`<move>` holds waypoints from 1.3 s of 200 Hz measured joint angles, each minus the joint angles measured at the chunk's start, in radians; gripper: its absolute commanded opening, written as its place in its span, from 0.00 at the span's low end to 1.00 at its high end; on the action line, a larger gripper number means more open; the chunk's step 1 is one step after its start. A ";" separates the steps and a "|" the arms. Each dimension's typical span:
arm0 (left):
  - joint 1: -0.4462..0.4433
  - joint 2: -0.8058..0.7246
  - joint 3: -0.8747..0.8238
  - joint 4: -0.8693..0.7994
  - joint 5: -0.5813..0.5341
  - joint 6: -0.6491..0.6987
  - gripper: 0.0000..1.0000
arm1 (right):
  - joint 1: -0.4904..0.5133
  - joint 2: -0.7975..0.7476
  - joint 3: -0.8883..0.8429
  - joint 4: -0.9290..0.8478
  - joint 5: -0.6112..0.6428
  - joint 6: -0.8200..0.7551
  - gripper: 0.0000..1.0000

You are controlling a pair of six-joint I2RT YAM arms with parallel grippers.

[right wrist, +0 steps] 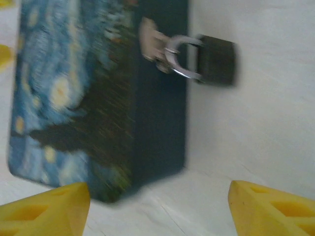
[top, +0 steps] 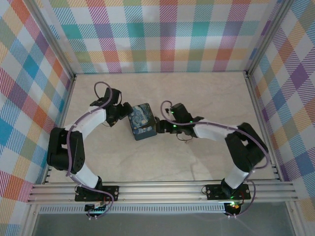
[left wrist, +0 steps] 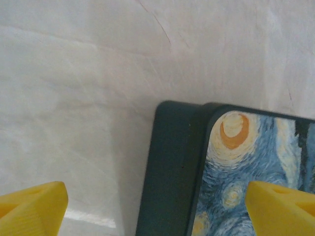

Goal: Unlock a padlock with a key

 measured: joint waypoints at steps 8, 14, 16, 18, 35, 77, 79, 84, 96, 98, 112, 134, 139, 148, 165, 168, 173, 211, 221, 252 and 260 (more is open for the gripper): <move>0.000 0.014 -0.013 0.039 0.024 -0.012 0.90 | 0.010 0.040 0.039 0.017 -0.005 0.006 0.68; -0.001 0.023 -0.018 0.066 0.039 -0.020 0.90 | 0.015 0.067 0.069 0.025 -0.009 0.015 0.66; -0.001 0.026 -0.019 0.076 0.043 -0.026 0.89 | 0.016 0.073 0.075 0.027 -0.011 0.015 0.66; -0.001 0.029 -0.019 0.084 0.050 -0.030 0.89 | 0.017 0.083 0.086 0.029 -0.013 0.017 0.66; -0.004 0.047 -0.019 0.150 0.084 -0.042 0.88 | 0.031 0.127 0.143 0.032 -0.020 0.028 0.62; 0.002 0.134 0.016 0.283 0.193 -0.052 0.84 | 0.084 0.145 0.172 0.008 -0.012 0.044 0.60; 0.002 0.141 0.019 0.291 0.199 -0.052 0.84 | 0.087 0.145 0.172 0.005 -0.011 0.045 0.61; 0.003 0.158 0.028 0.309 0.215 -0.053 0.84 | 0.095 0.145 0.172 0.000 -0.013 0.047 0.61; 0.003 0.185 0.039 0.336 0.240 -0.051 0.85 | 0.109 0.145 0.172 -0.013 -0.009 0.051 0.62; 0.003 0.188 0.039 0.339 0.243 -0.052 0.85 | 0.111 0.145 0.172 -0.017 -0.007 0.051 0.63; 0.003 0.193 0.039 0.339 0.259 -0.051 0.87 | 0.114 0.140 0.172 -0.037 0.008 0.050 0.64; 0.002 0.186 0.048 0.283 0.260 -0.032 0.89 | 0.109 0.107 0.171 -0.096 0.042 0.042 0.65; 0.002 0.181 0.052 0.257 0.247 -0.025 0.89 | 0.107 0.094 0.169 -0.111 0.055 0.042 0.65; 0.004 0.169 0.057 0.216 0.227 -0.016 0.89 | 0.101 0.063 0.160 -0.137 0.074 0.042 0.65; 0.010 0.123 0.058 0.138 0.177 0.002 0.89 | 0.076 -0.026 0.121 -0.192 0.117 0.044 0.61; 0.011 0.113 0.057 0.126 0.168 0.003 0.89 | 0.072 -0.042 0.112 -0.201 0.121 0.048 0.60; 0.011 0.095 0.057 0.107 0.154 0.006 0.89 | 0.060 -0.069 0.099 -0.220 0.132 0.051 0.58; 0.012 -0.094 0.013 0.028 0.058 0.016 0.89 | -0.051 -0.231 -0.041 -0.335 0.212 0.091 0.50; 0.008 -0.148 -0.015 0.011 0.036 0.016 0.89 | -0.079 -0.249 -0.079 -0.369 0.233 0.092 0.50; -0.035 -0.281 -0.086 -0.065 -0.029 0.016 0.89 | -0.123 -0.249 -0.125 -0.462 0.279 0.060 0.44; -0.063 -0.301 -0.092 -0.088 -0.043 0.017 0.89 | -0.130 -0.249 -0.126 -0.468 0.279 0.048 0.43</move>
